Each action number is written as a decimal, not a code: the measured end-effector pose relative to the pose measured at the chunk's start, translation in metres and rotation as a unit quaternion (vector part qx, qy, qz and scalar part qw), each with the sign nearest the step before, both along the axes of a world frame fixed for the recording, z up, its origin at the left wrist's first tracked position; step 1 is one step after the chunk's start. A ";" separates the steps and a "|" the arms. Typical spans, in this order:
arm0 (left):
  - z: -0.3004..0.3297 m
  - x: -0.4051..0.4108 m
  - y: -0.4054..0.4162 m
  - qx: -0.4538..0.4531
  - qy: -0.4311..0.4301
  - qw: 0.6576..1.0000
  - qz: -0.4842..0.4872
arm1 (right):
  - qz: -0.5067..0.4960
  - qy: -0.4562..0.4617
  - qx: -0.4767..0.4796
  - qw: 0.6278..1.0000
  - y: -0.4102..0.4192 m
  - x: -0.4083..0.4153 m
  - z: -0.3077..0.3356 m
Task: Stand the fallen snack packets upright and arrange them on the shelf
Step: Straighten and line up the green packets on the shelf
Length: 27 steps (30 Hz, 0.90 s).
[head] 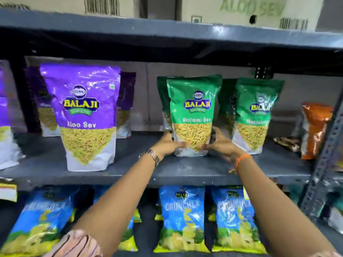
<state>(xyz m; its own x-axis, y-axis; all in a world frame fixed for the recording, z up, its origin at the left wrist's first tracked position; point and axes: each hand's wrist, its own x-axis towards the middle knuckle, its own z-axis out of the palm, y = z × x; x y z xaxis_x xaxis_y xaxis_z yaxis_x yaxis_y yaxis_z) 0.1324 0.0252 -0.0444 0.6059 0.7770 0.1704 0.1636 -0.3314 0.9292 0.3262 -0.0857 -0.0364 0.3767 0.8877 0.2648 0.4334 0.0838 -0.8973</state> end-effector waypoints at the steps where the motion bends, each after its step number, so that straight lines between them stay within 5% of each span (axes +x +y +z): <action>1: -0.004 0.003 0.007 0.010 0.012 1.000 -0.001 | 0.014 -0.012 -0.003 1.000 0.001 0.000 0.000; 16: -0.011 -0.033 -0.041 0.121 0.036 0.991 -0.052 | -0.019 -0.156 0.017 0.987 -0.054 -0.020 -0.017; 27: -0.006 -0.039 -0.057 0.128 0.066 0.989 -0.017 | -0.007 -0.144 0.020 0.989 -0.056 -0.022 -0.019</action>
<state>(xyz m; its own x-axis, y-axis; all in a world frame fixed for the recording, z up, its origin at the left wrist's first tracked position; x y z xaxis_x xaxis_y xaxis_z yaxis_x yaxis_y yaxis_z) 0.0932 -0.0319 -0.0501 0.6619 0.6972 0.2755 0.2629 -0.5601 0.7856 0.3041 -0.1419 -0.0557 0.2931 0.8693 0.3981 0.6728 0.1083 -0.7319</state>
